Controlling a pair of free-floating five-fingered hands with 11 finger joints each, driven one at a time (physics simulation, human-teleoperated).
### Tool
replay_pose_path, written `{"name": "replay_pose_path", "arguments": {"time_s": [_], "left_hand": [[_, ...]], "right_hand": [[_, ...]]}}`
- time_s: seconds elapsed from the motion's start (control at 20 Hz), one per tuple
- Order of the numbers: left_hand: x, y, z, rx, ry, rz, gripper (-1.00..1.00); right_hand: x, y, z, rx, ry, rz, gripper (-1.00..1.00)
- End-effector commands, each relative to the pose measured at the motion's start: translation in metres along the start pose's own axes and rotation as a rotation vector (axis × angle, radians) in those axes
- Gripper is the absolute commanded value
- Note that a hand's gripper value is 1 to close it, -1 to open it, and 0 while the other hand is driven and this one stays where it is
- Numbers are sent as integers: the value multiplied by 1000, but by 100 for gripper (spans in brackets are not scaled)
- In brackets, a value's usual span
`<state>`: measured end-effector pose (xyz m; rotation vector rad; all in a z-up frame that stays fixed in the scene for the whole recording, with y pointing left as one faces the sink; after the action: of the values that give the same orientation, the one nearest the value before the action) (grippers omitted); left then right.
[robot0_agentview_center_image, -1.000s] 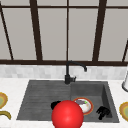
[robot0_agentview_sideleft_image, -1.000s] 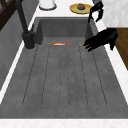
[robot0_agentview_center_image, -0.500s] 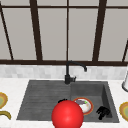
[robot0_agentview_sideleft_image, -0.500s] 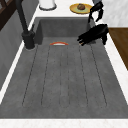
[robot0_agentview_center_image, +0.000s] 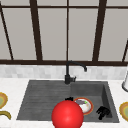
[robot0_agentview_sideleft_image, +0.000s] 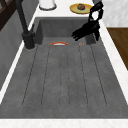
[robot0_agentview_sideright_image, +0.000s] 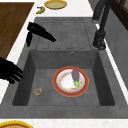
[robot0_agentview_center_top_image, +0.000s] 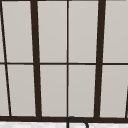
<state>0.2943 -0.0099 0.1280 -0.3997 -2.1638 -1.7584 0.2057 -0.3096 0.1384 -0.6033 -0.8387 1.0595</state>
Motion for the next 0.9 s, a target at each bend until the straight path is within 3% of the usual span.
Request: {"name": "replay_pose_path", "arguments": {"time_s": [0.0,0.3,0.45,0.85], "left_hand": [[-19,-2,-23,-42,19,-3,-100],[-51,-5,-56,-52,26,-3,-100],[-67,-9,-66,-63,26,21,-100],[-130,-26,-84,-81,42,20,-100]], "right_hand": [[0,0,0,0,0,0,0],[0,0,0,0,0,0,0],[0,0,0,0,0,0,0],[0,0,0,0,0,0,0]]}}
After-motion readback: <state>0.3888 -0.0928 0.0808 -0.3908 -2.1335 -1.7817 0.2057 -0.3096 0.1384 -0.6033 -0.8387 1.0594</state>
